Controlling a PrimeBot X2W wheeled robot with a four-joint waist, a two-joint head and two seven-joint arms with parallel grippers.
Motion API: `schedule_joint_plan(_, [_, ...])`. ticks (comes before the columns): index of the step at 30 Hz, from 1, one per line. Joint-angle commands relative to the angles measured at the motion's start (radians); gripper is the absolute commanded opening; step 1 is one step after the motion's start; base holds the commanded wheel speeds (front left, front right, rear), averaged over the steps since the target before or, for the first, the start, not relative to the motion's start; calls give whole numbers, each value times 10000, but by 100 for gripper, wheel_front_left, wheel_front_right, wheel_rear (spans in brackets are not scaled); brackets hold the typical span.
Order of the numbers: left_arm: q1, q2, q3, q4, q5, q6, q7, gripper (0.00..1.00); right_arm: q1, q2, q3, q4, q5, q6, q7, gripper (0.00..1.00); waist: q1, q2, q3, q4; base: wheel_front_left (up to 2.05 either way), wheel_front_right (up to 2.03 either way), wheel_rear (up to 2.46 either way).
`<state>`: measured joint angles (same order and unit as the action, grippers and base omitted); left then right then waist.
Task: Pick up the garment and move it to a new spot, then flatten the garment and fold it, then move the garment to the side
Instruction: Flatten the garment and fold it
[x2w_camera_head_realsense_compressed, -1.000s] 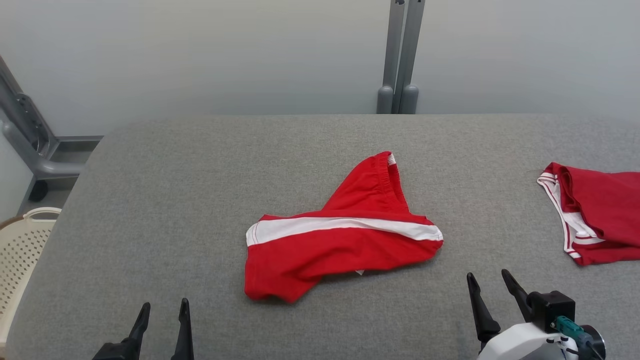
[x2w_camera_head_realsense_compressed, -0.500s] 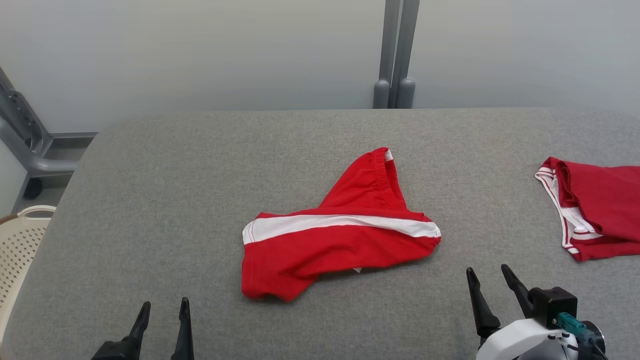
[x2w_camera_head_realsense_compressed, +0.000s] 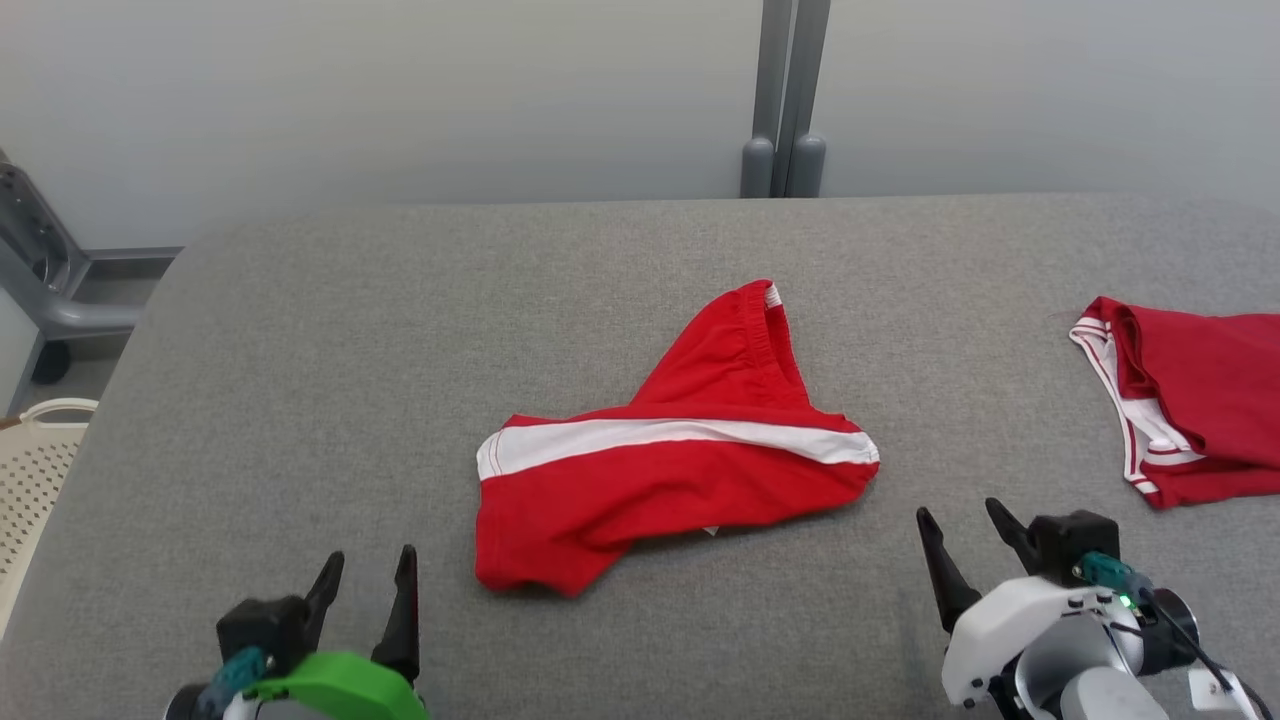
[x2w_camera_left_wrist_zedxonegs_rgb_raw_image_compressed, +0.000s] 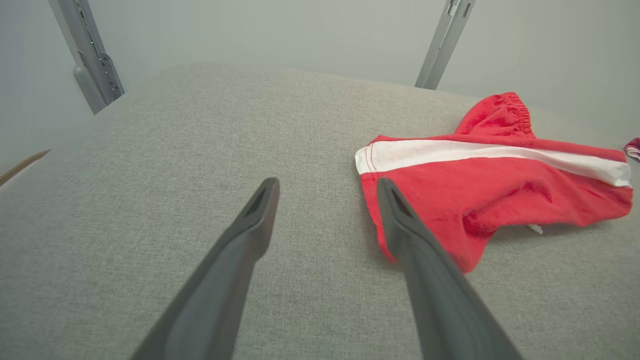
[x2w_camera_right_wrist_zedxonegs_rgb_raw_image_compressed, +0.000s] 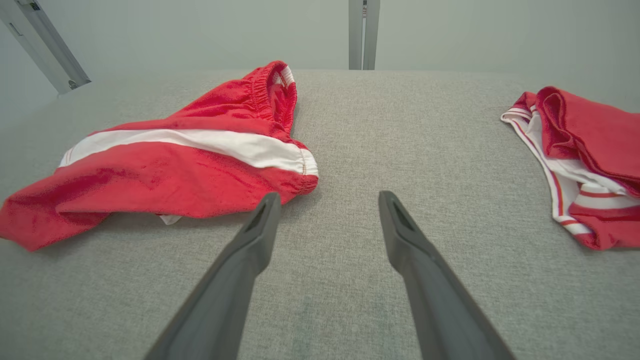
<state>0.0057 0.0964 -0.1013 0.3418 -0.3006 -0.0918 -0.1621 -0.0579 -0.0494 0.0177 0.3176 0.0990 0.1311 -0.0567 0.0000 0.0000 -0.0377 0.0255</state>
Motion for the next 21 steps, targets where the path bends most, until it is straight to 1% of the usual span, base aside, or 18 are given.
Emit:
schedule_joint_plan(1, [-346, 49, -34, 96, -69, -55, 218, 100, -221, -29, -15, 60, -96, -10, 289, 100, 0, 0, 160, -13, 0, 0, 0])
schedule_joint_plan(3, [-967, 201, -158, 340, -135, -133, 757, 100, -591, -36, -24, 186, -169, -10, 1129, 100, 0, 0, 402, -35, 0, 0, 0])
schedule_joint_plan(6, [-2011, 265, -382, 778, -293, -226, 1525, 100, -1348, -310, 53, 285, -314, -10, 2254, 100, 0, 0, 946, -89, 0, 0, 0])
schedule_joint_plan(12, [-4006, 322, -690, 1802, -351, -233, 3003, 100, -2885, -1043, 627, 197, 25, -10, 3832, 100, 0, 0, 2113, -209, 0, 0, 0])
schedule_joint_plan(15, [-4806, 311, -864, 2286, -366, -266, 3548, 100, -3533, -1422, 1026, 89, 283, -10, 4398, 100, 0, 0, 2619, -234, 0, 0, 0])
schedule_joint_plan(18, [-5358, 301, -1011, 2677, -460, -298, 3718, 100, -4046, -1697, 1416, -33, 557, -10, 4730, 100, 0, 0, 2945, -222, 0, 0, 0])
schedule_joint_plan(21, [-5712, 291, -1035, 3084, -605, -313, 3869, 100, -4353, -1830, 1815, -162, 970, -10, 4981, 100, 0, 0, 3122, -222, 0, 0, 0])
